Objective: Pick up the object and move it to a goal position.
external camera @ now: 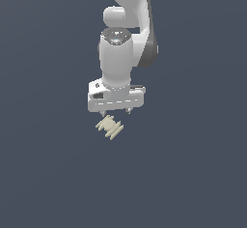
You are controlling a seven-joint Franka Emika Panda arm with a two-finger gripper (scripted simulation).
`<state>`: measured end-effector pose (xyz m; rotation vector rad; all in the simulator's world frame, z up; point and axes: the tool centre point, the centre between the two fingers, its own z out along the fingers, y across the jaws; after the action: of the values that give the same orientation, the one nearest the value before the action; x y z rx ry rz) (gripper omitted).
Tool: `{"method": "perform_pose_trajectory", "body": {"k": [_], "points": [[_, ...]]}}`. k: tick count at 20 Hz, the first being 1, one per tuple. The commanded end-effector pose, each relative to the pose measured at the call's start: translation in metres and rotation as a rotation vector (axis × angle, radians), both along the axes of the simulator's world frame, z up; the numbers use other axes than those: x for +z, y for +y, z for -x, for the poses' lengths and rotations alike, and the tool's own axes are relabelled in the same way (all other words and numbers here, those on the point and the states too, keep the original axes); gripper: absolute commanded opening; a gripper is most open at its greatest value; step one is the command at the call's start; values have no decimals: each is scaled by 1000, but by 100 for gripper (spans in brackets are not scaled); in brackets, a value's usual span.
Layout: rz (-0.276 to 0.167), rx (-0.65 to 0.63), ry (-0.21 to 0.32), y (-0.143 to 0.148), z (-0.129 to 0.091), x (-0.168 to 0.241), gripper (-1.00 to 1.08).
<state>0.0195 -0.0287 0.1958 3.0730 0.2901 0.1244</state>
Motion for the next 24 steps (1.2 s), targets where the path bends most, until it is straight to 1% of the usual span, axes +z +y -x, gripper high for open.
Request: {"method": "perform_pose_trajectory", "body": {"k": [1,12,19,24], "points": [[3,49,9,-4,2,-10,100],[8,310,53,-23,15,-62,100],[2,476,77,-34,26,-94,100],[-5,571,87,-39,33,-111,100]]}}
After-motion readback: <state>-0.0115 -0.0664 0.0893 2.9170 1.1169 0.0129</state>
